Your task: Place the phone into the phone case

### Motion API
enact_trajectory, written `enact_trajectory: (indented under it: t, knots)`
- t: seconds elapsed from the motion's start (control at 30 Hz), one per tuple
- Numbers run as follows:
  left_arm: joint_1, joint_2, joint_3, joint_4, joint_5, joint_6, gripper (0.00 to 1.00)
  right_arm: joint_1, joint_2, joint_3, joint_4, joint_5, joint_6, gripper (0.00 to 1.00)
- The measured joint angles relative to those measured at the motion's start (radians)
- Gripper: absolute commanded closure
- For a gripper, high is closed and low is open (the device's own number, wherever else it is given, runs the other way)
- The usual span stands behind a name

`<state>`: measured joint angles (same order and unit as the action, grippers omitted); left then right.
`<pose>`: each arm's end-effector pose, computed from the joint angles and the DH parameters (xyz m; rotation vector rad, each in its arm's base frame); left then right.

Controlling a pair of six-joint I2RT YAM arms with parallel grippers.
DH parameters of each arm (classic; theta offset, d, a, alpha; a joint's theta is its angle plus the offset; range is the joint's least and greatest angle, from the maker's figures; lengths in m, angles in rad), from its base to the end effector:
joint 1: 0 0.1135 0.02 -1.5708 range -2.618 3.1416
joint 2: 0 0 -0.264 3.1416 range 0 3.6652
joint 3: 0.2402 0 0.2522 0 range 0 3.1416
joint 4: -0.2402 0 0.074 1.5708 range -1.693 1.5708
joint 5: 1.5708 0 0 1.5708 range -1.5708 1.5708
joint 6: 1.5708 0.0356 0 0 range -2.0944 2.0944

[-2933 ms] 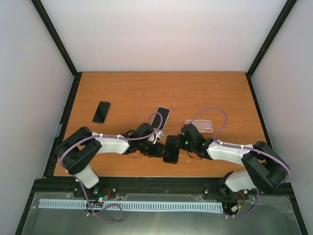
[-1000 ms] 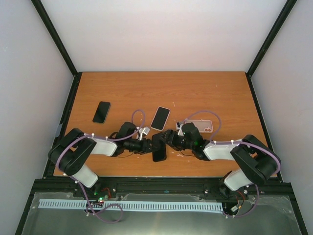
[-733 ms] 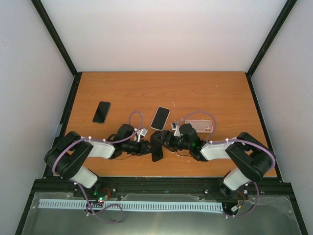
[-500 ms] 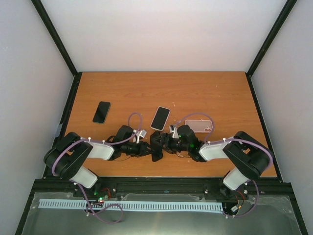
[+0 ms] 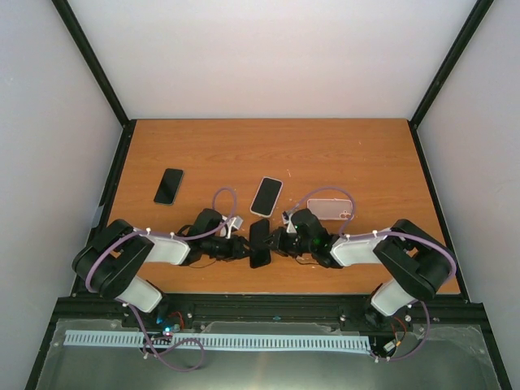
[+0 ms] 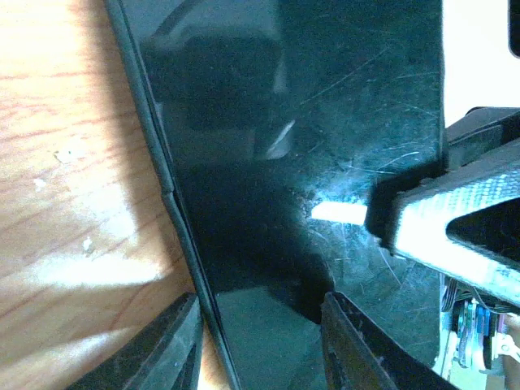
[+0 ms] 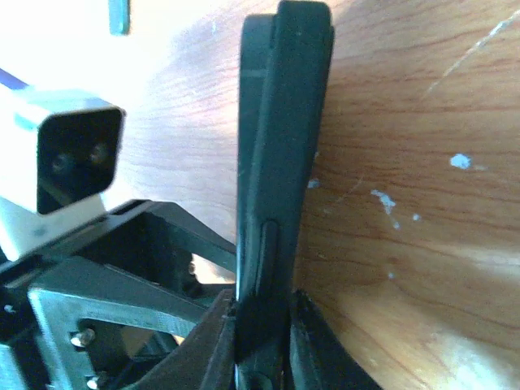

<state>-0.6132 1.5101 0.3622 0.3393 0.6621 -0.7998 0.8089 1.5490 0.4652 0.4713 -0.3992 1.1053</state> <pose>0.1753 -0.1501 0.1044 0.1160 2.6611 -1.3762 0.1759 0.2044 0.1276 0.1113 2.5584 1.3784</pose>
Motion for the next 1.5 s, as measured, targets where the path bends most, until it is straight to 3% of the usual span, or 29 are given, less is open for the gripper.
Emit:
enact_trajectory:
  t: [0.1,0.27,0.47,0.7,1.0,1.23,1.37,1.5]
  knots:
    - [0.0,0.0,0.004,-0.006,-0.003,0.003,0.58,0.002,0.0,0.016,-0.05,0.012,-0.021,0.89]
    - [0.0,0.008,0.015,-0.014,-0.004,0.006,0.59,0.005,-0.013,0.045,-0.13,0.037,-0.056,0.71]
    - [0.0,0.018,0.026,-0.018,-0.005,0.005,0.54,0.005,-0.021,0.063,-0.199,0.067,-0.098,0.91]
    - [0.003,-0.068,0.034,-0.092,-0.028,-0.009,0.37,0.01,-0.074,0.078,-0.267,0.089,-0.145,0.93]
    - [0.106,-0.452,0.043,-0.167,0.004,-0.052,0.2,0.01,-0.355,0.068,-0.287,0.105,-0.166,0.93]
    - [0.114,-0.657,0.106,-0.17,0.065,-0.063,0.26,0.01,-0.562,0.02,-0.199,0.079,-0.166,0.88]
    - [0.116,-0.667,0.109,-0.137,0.12,-0.084,0.37,0.01,-0.607,0.011,-0.092,0.029,-0.159,0.89]
    - [0.116,-0.647,0.109,-0.068,0.185,-0.109,0.55,0.01,-0.592,0.011,-0.001,-0.027,-0.143,0.89]
